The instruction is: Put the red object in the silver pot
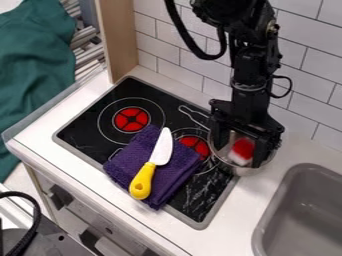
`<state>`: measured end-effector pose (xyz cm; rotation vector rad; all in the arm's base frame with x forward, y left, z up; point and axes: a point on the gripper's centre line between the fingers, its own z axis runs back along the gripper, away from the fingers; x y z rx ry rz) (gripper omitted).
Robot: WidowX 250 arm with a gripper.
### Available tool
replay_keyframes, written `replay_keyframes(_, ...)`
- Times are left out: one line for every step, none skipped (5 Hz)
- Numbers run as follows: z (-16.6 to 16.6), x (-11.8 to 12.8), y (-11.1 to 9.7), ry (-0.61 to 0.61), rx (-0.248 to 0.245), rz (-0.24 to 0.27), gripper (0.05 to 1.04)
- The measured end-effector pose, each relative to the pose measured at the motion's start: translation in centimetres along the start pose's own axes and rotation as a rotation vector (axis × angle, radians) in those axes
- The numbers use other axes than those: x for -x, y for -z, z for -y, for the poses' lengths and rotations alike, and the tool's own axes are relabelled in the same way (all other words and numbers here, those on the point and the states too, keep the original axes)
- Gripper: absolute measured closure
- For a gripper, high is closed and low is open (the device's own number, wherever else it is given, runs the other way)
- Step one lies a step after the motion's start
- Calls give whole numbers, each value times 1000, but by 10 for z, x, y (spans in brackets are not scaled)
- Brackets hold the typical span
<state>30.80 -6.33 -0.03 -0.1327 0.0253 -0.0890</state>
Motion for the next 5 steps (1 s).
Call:
replay_keyframes(4,3,-26,-1,7,44,72)
replay_keyframes(3,20,-59,-26,-20,69,73)
replay_keyframes(-6,41,-77,-66,-34,74,73)
replay_keyframes(-19,57,-80,-127,-42,73,73)
replay_keyframes(-21,60,-78,-117,-42,76,73)
